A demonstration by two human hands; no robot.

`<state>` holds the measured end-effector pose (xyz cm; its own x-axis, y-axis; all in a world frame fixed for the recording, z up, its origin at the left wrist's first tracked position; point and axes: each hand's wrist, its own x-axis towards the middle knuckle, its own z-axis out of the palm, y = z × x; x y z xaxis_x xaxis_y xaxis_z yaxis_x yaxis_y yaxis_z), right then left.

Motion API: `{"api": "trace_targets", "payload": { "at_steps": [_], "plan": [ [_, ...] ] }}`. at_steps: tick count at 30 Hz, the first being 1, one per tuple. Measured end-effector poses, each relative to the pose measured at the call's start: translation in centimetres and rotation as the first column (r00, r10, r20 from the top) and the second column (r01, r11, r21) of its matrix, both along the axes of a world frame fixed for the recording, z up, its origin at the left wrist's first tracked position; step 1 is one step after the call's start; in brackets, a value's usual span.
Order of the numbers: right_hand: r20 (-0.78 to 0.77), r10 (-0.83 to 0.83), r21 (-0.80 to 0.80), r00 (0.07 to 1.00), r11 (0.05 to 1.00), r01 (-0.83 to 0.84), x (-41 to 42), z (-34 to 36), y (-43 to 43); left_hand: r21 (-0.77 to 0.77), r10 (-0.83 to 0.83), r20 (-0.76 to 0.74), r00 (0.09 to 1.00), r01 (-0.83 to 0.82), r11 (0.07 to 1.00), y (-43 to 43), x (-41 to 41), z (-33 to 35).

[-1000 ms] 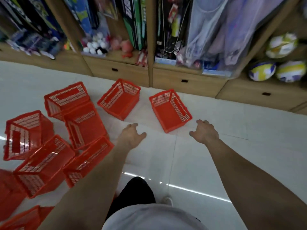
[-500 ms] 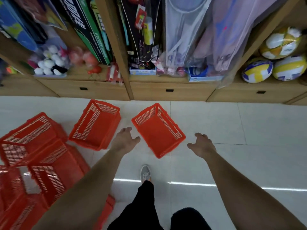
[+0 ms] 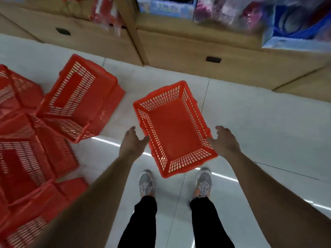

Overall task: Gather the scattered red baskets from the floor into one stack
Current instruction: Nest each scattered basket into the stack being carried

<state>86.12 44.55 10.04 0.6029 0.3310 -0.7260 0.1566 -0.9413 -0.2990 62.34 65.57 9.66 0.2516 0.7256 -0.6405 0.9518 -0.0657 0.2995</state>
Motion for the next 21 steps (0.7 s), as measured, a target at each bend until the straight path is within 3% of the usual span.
{"api": "trace_targets", "payload": {
  "at_steps": [5, 8, 11, 16, 21],
  "plan": [
    [0.055, 0.039, 0.032, 0.998, 0.999, -0.041, 1.8, -13.3, 1.9, -0.033, 0.269, -0.002, 0.963, -0.269, 0.963, -2.7, -1.2, -13.9],
    [0.062, 0.056, 0.072, 0.997, 0.996, -0.060, 1.7, -18.7, 2.8, -0.109, 0.355, 0.128, 0.926, -0.343, 0.933, -4.3, -1.2, -18.8],
    [0.098, 0.062, 0.131, 0.993, 0.988, -0.075, 1.3, -21.1, 3.1, -0.064, 0.379, 0.231, 0.896, -0.375, 0.925, -4.8, -1.2, -20.4],
    [0.207, 0.068, 0.225, 0.976, 0.968, -0.115, -0.8, -16.3, 2.9, 0.035, 0.370, 0.275, 0.888, -0.393, 0.919, -3.5, -4.0, -15.5],
    [0.152, 0.126, 0.297, 0.980, 0.940, -0.166, -4.9, -2.7, 3.9, 0.049, 0.377, 0.283, 0.882, -0.406, 0.913, -3.4, -10.3, -2.1]
  ]
}}
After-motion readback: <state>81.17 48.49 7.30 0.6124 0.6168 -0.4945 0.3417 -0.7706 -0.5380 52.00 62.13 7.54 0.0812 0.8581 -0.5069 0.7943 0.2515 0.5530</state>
